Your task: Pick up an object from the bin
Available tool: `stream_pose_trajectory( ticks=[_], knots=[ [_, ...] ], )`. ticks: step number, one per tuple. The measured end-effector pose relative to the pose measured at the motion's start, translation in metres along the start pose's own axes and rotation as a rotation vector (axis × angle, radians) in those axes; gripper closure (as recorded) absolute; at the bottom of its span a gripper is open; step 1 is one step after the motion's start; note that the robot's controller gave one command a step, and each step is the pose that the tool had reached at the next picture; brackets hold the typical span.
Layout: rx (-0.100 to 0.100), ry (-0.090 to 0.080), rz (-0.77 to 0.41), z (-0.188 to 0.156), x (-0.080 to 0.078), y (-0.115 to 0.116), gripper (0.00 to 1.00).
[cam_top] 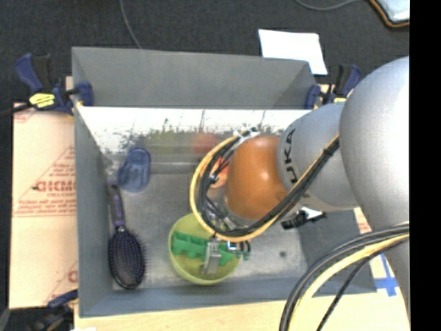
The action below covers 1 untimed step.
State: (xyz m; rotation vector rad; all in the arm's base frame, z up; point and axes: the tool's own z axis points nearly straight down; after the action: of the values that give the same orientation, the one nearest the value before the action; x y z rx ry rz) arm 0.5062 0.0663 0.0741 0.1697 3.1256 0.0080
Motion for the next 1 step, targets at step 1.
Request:
stream_pose_trajectory(
  ticks=[1],
  knots=[
    [-0.007, -0.015, 0.216, 0.0037, -0.0316, 0.0015, 0.00]
  ],
)
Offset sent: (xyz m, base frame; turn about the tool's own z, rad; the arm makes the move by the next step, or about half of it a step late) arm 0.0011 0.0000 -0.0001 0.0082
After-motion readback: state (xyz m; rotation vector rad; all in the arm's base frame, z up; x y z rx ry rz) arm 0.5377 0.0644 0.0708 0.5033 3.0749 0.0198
